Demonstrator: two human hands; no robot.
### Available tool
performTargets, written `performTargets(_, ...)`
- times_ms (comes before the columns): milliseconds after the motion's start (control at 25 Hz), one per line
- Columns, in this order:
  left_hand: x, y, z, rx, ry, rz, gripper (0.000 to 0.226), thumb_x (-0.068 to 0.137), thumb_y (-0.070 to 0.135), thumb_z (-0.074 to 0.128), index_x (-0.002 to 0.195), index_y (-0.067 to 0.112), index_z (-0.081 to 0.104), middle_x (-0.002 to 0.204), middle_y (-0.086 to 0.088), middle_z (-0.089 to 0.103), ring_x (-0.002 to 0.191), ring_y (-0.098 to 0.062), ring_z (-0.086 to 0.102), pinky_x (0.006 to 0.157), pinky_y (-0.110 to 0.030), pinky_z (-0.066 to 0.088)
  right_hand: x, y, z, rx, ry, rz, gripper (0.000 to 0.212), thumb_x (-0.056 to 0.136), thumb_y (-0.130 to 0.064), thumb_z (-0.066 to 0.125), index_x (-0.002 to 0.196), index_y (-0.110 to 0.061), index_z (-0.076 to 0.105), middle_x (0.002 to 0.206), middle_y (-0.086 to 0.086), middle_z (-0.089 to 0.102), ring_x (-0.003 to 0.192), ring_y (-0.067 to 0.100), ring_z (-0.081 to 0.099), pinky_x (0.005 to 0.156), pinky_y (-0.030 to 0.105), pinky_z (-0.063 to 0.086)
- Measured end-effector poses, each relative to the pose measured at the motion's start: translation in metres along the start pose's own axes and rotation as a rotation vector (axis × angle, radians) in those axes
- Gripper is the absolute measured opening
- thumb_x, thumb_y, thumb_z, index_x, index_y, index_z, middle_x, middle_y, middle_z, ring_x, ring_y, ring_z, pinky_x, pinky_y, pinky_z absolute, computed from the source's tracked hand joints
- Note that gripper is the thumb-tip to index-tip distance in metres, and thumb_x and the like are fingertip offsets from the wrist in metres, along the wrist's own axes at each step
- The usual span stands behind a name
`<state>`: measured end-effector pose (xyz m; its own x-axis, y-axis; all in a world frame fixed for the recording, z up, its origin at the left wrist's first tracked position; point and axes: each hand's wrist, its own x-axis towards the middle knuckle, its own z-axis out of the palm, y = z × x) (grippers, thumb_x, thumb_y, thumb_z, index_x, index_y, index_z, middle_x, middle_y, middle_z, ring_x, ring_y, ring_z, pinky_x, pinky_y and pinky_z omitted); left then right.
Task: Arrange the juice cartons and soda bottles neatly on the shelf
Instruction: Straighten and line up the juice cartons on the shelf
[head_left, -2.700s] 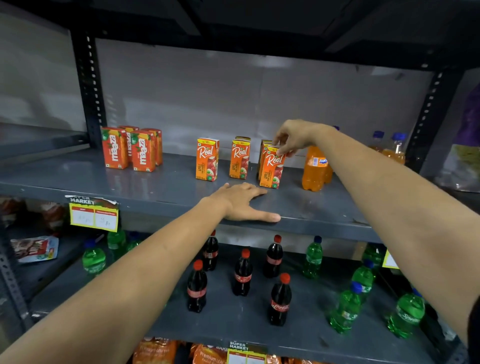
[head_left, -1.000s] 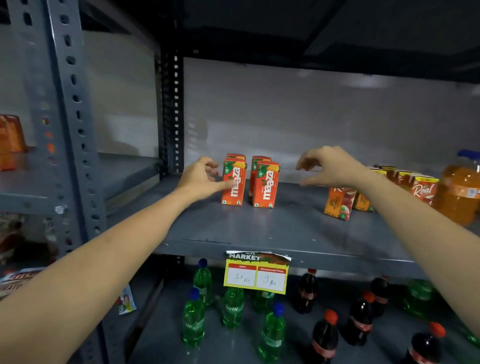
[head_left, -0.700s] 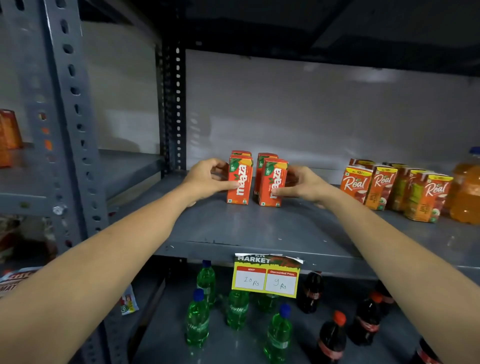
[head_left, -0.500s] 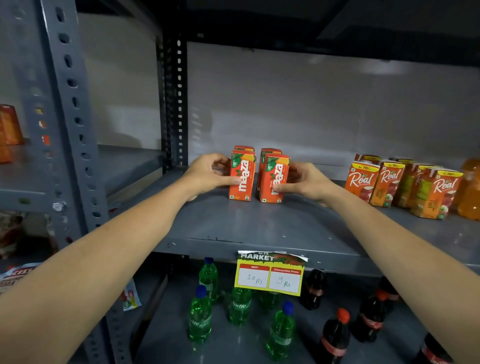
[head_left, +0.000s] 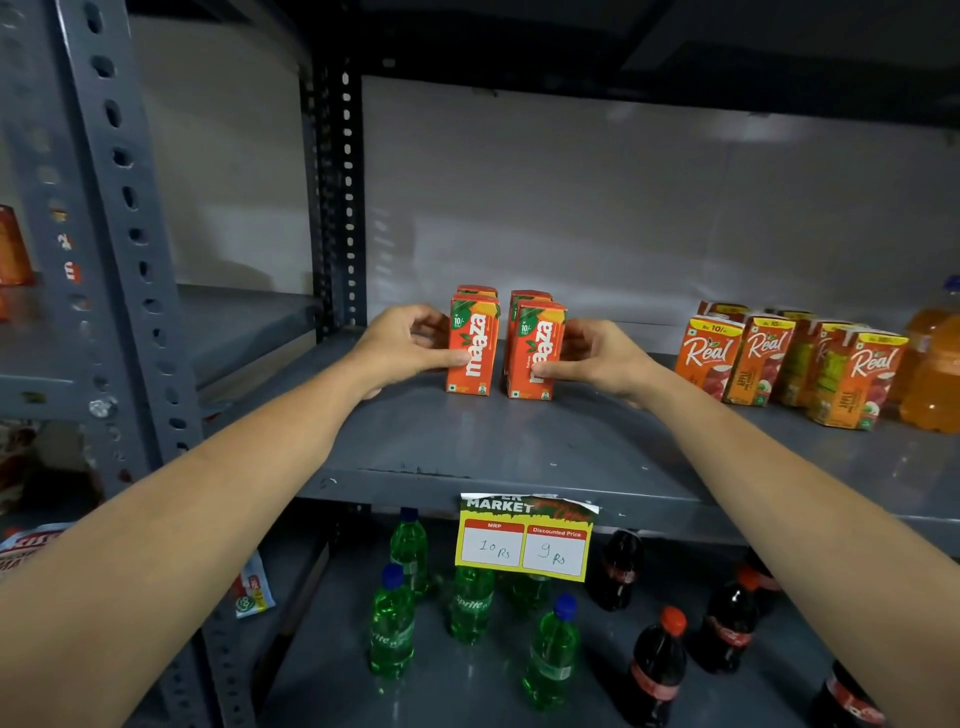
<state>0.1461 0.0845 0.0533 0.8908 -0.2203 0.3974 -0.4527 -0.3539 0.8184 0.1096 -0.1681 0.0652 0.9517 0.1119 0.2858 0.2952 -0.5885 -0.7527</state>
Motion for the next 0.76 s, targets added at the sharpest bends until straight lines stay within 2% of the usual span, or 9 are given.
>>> performTargets(80, -0.005, 0.0, 0.0, 0.009, 0.042, -0.002, 0.051, 0.059, 0.026, 0.088, 0.101, 0.016, 0.061, 0.101, -0.001, 0.069, 0.092, -0.011, 0.066, 0.078, -0.026, 0.054, -0.004, 0.0, -0.002, -0.023, 0.051, 0.0, 0.061, 0.068, -0.032, 0.078, 0.121, -0.013, 0.054, 0.113, 0.003, 0.066, 0.101, 0.015, 0.064, 0.088, 0.034, 0.053)
performTargets(200, -0.011, 0.005, -0.001, 0.057, 0.235, 0.033, 0.045, 0.056, 0.035, 0.089, 0.088, 0.019, 0.061, 0.083, 0.004, 0.062, 0.074, -0.008, 0.059, 0.067, -0.021, 0.051, -0.014, 0.001, -0.012, -0.035, 0.146, -0.013, 0.055, 0.065, -0.031, 0.082, 0.112, -0.012, 0.059, 0.102, 0.003, 0.069, 0.094, 0.015, 0.067, 0.085, 0.032, 0.055)
performTargets(280, -0.014, 0.011, 0.002, 0.122, 0.391, 0.145, 0.038, 0.059, 0.038, 0.087, 0.076, 0.019, 0.058, 0.068, 0.006, 0.052, 0.06, -0.006, 0.046, 0.057, -0.015, 0.043, -0.025, 0.0, -0.022, -0.066, 0.174, -0.037, 0.046, 0.065, -0.029, 0.083, 0.103, -0.014, 0.063, 0.093, 0.003, 0.07, 0.088, 0.016, 0.068, 0.082, 0.03, 0.056)
performTargets(360, -0.018, 0.021, 0.009, 0.194, 0.445, 0.321, 0.036, 0.064, 0.037, 0.085, 0.071, 0.017, 0.057, 0.061, 0.007, 0.046, 0.055, -0.006, 0.041, 0.052, -0.011, 0.036, -0.037, -0.002, -0.036, -0.097, 0.169, -0.075, 0.037, 0.065, -0.025, 0.084, 0.096, -0.014, 0.066, 0.089, 0.003, 0.071, 0.085, 0.017, 0.069, 0.081, 0.028, 0.056)
performTargets(400, -0.02, 0.029, 0.015, 0.228, 0.43, 0.404, 0.034, 0.066, 0.037, 0.083, 0.07, 0.016, 0.057, 0.06, 0.007, 0.046, 0.055, -0.006, 0.042, 0.052, -0.012, 0.036, -0.045, -0.004, -0.046, -0.104, 0.169, -0.094, 0.033, 0.065, -0.023, 0.083, 0.092, -0.015, 0.067, 0.087, 0.004, 0.071, 0.083, 0.017, 0.069, 0.081, 0.027, 0.056)
performTargets(520, -0.021, 0.059, 0.042, 0.298, 0.33, 0.582, 0.026, 0.07, 0.032, 0.078, 0.072, 0.016, 0.058, 0.065, 0.004, 0.054, 0.059, -0.012, 0.05, 0.058, -0.026, 0.043, -0.066, -0.012, -0.082, -0.162, 0.223, -0.144, 0.025, 0.067, -0.021, 0.082, 0.087, -0.016, 0.069, 0.084, 0.005, 0.071, 0.076, 0.013, 0.066, 0.076, 0.021, 0.055)
performTargets(640, -0.013, 0.096, 0.078, 0.347, 0.218, 0.755, 0.02, 0.072, 0.028, 0.074, 0.077, 0.017, 0.058, 0.075, 0.003, 0.058, 0.068, -0.014, 0.055, 0.065, -0.026, 0.043, -0.084, -0.015, -0.126, -0.293, 0.284, -0.172, 0.023, 0.07, -0.022, 0.08, 0.089, -0.013, 0.071, 0.085, 0.007, 0.073, 0.076, 0.014, 0.068, 0.077, 0.022, 0.055)
performTargets(760, 0.002, 0.129, 0.122, 0.415, 0.018, 0.8, 0.028, 0.076, 0.032, 0.073, 0.094, 0.014, 0.061, 0.094, -0.003, 0.063, 0.09, -0.018, 0.06, 0.075, -0.027, 0.047, -0.098, -0.006, -0.173, -0.546, 0.317, -0.208, 0.019, 0.072, -0.025, 0.078, 0.087, -0.015, 0.072, 0.081, -0.001, 0.073, 0.073, 0.009, 0.067, 0.07, 0.003, 0.048)
